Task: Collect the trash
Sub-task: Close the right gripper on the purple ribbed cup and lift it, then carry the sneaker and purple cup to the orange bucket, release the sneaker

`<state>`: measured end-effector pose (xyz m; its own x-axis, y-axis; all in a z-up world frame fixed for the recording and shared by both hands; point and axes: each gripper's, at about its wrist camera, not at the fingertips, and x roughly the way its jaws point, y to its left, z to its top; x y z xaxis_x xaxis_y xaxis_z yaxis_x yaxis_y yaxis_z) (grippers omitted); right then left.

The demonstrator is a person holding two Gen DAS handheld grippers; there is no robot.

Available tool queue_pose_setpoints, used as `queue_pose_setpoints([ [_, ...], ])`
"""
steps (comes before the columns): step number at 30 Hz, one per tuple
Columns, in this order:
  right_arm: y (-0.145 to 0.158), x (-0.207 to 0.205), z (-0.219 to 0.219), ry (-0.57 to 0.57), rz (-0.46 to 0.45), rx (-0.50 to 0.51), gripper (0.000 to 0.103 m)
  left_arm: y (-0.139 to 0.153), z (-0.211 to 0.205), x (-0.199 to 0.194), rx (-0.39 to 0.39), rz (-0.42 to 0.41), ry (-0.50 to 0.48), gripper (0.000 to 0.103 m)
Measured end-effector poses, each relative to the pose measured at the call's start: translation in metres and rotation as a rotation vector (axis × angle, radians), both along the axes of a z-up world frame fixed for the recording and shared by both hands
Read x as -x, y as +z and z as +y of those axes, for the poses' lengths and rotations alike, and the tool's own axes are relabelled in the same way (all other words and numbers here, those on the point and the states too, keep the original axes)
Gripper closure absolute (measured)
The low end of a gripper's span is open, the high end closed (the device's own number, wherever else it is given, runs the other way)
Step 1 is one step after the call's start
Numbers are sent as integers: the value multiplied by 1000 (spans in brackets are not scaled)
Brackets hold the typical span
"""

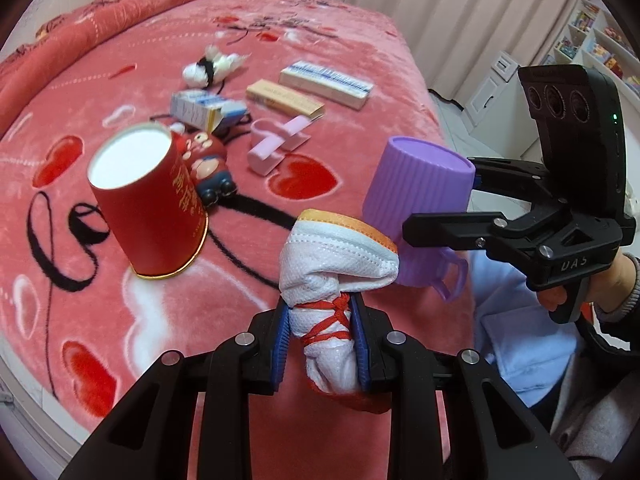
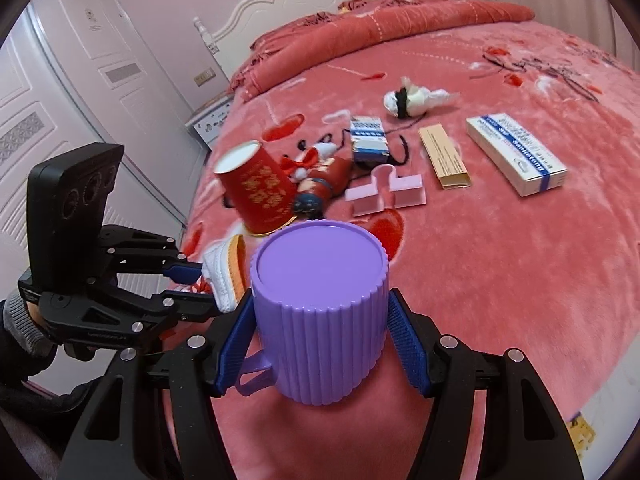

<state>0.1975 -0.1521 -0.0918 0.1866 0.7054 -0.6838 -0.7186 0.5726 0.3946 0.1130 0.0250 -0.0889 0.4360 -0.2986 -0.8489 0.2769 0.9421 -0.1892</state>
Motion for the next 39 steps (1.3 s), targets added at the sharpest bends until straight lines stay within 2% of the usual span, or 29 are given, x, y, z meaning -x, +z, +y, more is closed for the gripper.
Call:
queue_pose_setpoints([
  [10,33,64,-53,-48,-34,-44,39,29,-45,40,-8,-64,-65,74],
  [19,52,90,-152,-228,-81,-86,39,46,-124,33,-28,-115,-224,74],
  [30,30,107,-307,-533,-54,-79,39,29,-256,1,-40,-80,-496,74],
  [39,5,130,-407,-744,-12,-63,39,4,-359,-16,-38,-20,-695,74],
])
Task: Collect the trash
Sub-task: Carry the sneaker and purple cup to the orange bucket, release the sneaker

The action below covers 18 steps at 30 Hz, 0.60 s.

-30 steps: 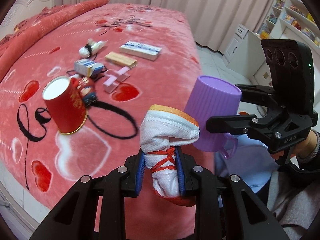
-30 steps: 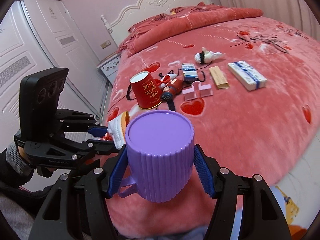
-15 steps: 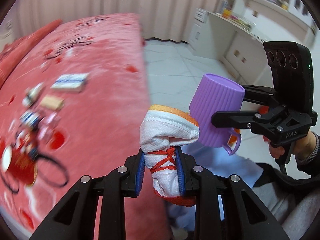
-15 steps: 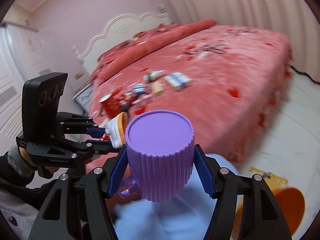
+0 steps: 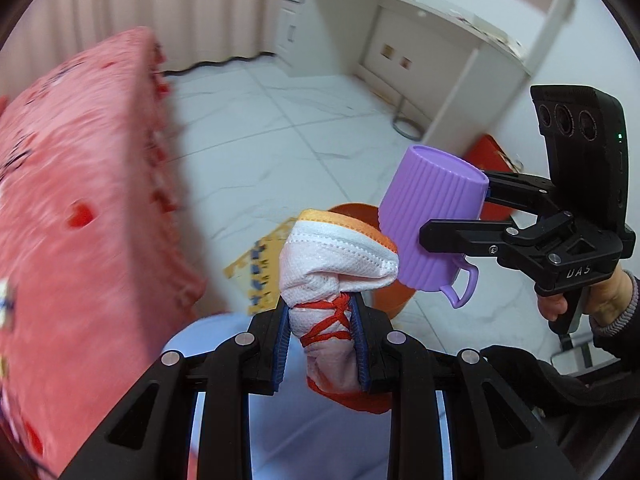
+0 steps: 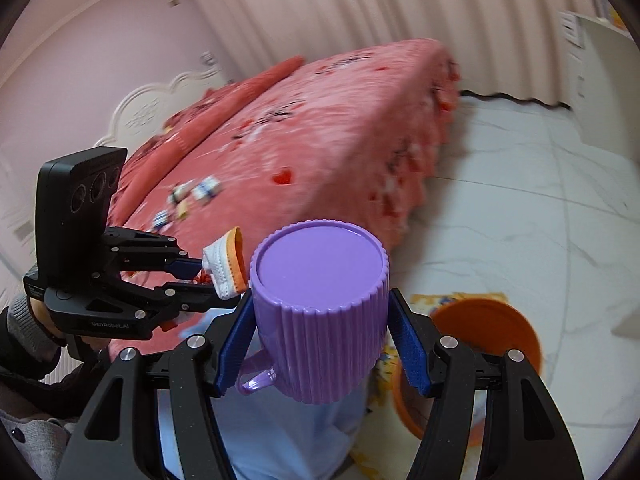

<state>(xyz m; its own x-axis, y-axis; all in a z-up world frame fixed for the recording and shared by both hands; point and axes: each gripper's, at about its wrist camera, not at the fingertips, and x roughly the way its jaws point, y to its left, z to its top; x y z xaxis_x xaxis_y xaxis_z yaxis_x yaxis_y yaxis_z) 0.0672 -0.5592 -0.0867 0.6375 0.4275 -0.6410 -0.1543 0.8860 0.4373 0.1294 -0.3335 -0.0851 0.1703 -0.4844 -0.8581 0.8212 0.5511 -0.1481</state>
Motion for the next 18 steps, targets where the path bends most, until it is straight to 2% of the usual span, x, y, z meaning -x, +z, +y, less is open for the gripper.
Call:
queue_pose_setpoints([
  [9,-43,18,-70,-170,84,2,39,-40,-73,-11,-26,101,-104,74],
  [14,-69,22,-95,-232,125,-12,39,-79,-109,-17,-82,160,-144,74],
  [18,-88,21,-104,-253,162,-2,39,-105,-124,-27,-114,212,-152,74],
])
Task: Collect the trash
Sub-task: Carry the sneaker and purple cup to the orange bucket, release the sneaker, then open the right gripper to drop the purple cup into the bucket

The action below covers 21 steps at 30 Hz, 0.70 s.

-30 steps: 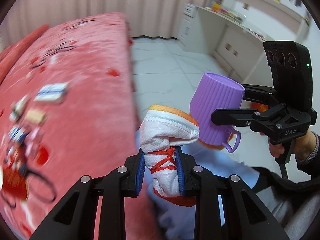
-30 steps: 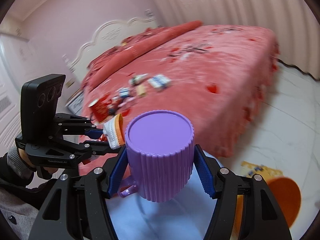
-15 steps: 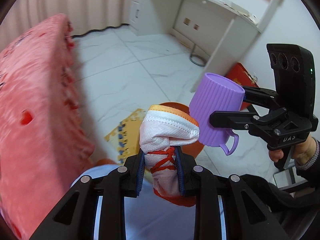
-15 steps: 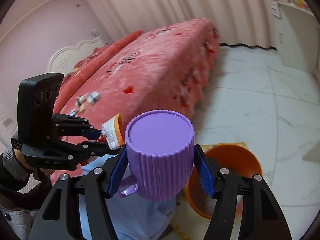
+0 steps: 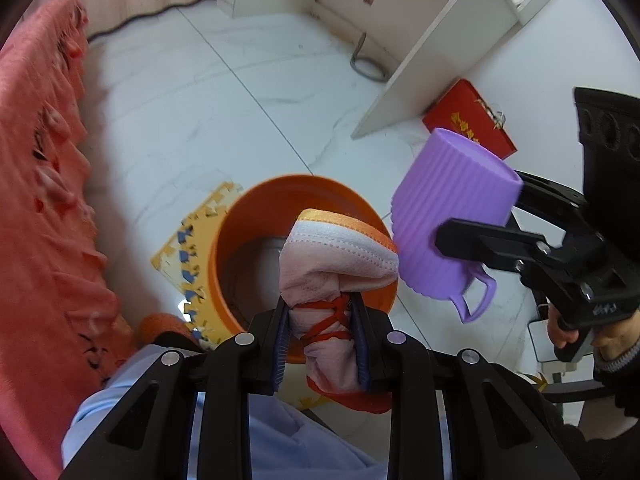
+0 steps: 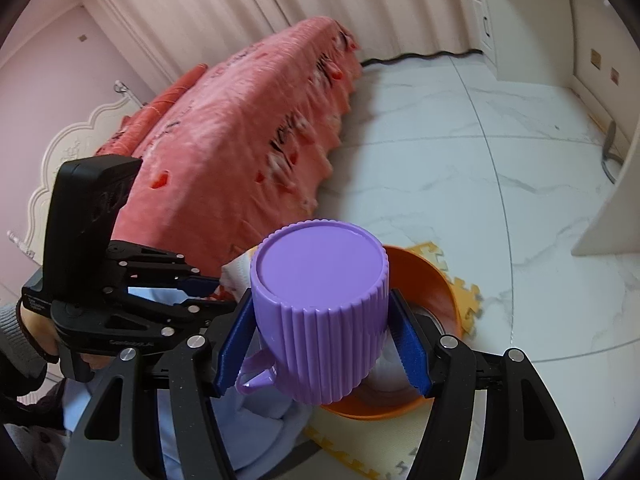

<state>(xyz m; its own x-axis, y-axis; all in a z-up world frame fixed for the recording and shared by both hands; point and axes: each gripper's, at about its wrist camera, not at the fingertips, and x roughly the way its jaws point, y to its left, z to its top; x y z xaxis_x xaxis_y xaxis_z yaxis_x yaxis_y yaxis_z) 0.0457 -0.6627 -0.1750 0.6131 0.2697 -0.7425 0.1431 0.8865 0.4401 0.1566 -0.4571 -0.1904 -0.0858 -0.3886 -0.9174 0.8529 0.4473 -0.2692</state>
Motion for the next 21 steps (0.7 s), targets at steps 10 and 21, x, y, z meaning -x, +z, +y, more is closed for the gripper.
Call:
queue_pose_setpoints([
  [10,-32,-2,-6,-36,70,-8,39,-35,-13,-14,-70,66,39,69],
  [21,-52,-15,5,-19,115,-23,39,-27,-7,-14,-81,53,85,36],
])
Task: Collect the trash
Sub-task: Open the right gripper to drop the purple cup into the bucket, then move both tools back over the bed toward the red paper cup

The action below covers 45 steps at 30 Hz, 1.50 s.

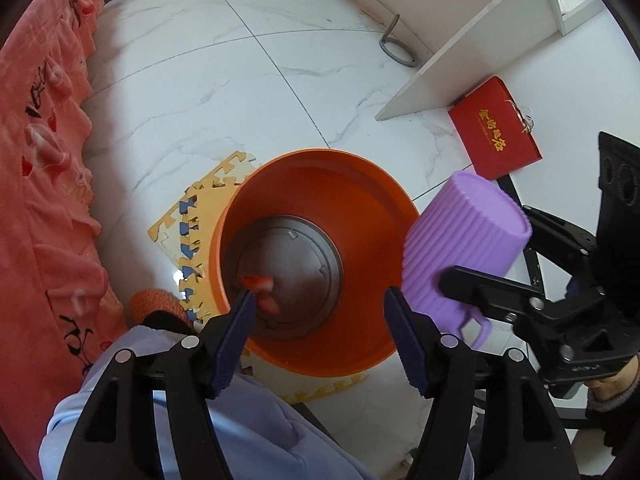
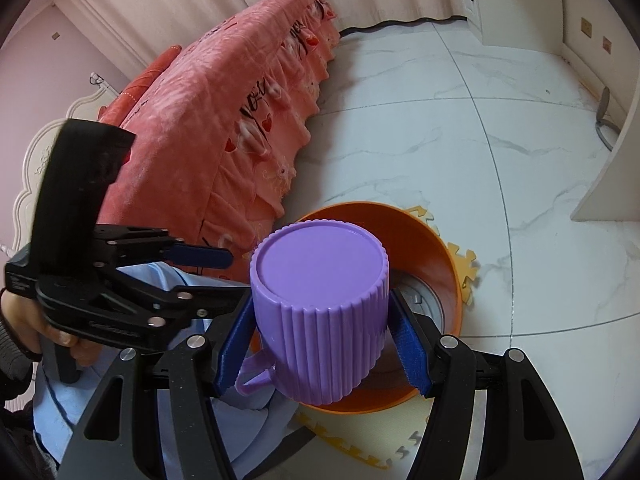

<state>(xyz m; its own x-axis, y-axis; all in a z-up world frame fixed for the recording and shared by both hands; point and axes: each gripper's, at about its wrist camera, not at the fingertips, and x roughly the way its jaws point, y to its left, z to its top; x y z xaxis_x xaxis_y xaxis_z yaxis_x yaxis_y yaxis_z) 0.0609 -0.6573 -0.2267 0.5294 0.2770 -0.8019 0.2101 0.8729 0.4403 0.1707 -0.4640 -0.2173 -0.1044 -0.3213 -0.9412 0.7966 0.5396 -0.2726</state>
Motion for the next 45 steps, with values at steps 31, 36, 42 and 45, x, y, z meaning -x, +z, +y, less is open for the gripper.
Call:
queue_pose_setpoints([
  [31,-15,-60,31,38,40,92,26,41,64,-2,39,-74,94,36],
  [36,9,-53,44,58,-1,85,26,53,73,1,58,-97,107,36],
  [42,43,-47,66,107,-63,78,26,72,96,9,62,-150,135,36],
  [45,60,-45,79,138,-88,80,26,83,111,12,71,-171,165,36],
])
